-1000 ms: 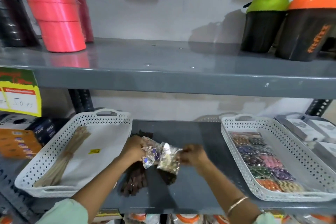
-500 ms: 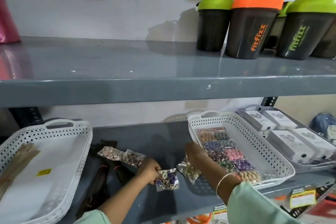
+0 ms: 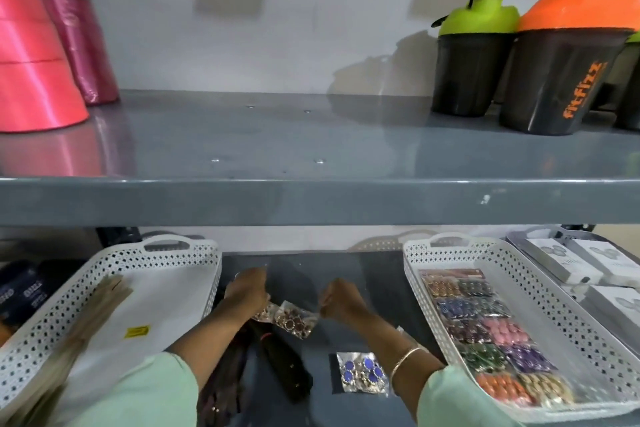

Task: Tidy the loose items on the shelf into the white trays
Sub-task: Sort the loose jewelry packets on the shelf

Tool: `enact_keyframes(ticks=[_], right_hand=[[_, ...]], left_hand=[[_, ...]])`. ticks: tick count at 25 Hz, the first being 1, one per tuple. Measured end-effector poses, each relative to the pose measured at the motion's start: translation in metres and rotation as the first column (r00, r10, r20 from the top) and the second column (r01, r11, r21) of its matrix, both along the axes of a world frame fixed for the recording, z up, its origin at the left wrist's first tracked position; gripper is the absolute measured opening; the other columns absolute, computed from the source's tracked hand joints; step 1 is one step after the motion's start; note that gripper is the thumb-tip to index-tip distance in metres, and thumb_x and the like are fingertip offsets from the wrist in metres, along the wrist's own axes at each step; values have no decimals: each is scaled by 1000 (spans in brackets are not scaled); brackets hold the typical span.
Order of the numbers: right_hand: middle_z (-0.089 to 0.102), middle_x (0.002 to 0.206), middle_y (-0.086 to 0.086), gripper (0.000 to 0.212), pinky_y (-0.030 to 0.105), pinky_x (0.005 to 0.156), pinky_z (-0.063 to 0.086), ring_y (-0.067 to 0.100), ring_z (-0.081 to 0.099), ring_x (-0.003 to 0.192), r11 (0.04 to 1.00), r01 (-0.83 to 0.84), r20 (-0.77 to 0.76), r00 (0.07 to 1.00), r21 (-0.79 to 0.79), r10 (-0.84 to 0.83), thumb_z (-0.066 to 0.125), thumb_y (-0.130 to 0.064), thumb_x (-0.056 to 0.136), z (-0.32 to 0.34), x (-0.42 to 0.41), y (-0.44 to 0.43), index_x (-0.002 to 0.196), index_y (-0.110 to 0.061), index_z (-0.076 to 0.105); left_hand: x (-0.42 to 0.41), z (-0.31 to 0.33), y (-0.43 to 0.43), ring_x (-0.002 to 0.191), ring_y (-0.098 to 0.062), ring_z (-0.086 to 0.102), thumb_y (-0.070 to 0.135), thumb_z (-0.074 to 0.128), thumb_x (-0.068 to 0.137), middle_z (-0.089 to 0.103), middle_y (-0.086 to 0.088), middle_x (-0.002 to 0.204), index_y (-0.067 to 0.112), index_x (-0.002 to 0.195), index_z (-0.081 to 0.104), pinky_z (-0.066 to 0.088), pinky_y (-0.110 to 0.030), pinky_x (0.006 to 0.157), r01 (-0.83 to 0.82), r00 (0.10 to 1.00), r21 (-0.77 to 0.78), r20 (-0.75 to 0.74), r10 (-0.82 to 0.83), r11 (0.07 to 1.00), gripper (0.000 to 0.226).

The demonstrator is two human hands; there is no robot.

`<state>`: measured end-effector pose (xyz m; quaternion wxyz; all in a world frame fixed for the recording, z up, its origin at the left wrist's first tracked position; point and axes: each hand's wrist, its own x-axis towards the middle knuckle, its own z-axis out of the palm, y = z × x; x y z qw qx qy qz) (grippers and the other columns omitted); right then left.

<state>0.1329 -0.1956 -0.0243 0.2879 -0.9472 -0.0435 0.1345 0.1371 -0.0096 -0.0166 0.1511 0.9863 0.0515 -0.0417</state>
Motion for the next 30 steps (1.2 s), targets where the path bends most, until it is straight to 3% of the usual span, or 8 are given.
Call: enact_keyframes(ticks=[6,9,11,13,15,18,21,30], right_hand=[[62,124,19,46,36,98,47,31,57,119,983,-31,6,999,-183,33,71,-15,78,-22,2,43,118,3,57],[66,110,19,18,32,86,49,30,59,116,981,-24,-28,999,-193,19,70,-15,80,-15,6,35,84,1,63],[62,100,17,28,29,74,50,20,62,106,990,30,-101,994,-137,-44,71,-17,80,-7,10,13,61,-12,51],[64,102,16,9,24,68,48,16,60,92,991,110,-118,986,-73,-118,71,-16,80,6,10,-20,80,-12,63],[66,115,17,34,25,75,47,20,63,102,972,173,-13,984,-160,-177,71,-14,80,13,13,-56,110,-1,63],[66,120,16,31,28,84,51,27,62,110,950,258,163,959,-176,-230,60,-4,87,14,4,-91,118,0,60],[63,120,18,28,30,80,45,31,58,110,946,304,180,943,-115,-281,44,-4,92,0,-5,-101,115,-2,59],[55,127,24,33,43,100,44,37,52,118,938,303,199,943,-170,-269,33,-7,96,-2,-21,-93,120,4,53]], left_hand=[[8,-11,12,123,-17,55,10,63,83,66,1,124,20,110,68,37,-30,106,87,995,82,-59,-82,993,29],[12,-8,14,114,-21,62,2,67,81,70,-8,119,7,106,71,47,-28,98,111,993,-123,-30,-115,986,26],[14,-2,6,108,-23,65,-4,68,79,71,-16,115,-1,103,72,50,-22,86,136,990,-248,-11,-143,959,24],[13,-2,-12,102,-24,67,-7,68,79,72,-21,111,-6,101,71,45,-8,63,138,989,-333,-1,-147,933,23],[14,-7,-41,98,-26,67,-6,67,80,71,-24,111,-7,103,71,39,-2,49,137,989,-387,5,-147,912,23],[18,-23,-90,93,-24,63,-6,62,84,69,-25,111,-8,98,69,50,-21,59,122,988,-435,-32,-151,892,15],[19,-43,-124,83,-18,57,-4,64,84,69,-23,103,12,68,61,47,-17,51,109,988,-465,-44,-146,878,23],[-3,-50,-122,107,-27,65,6,67,82,71,-14,111,2,104,70,50,-33,93,20,999,-619,48,12,785,22]])
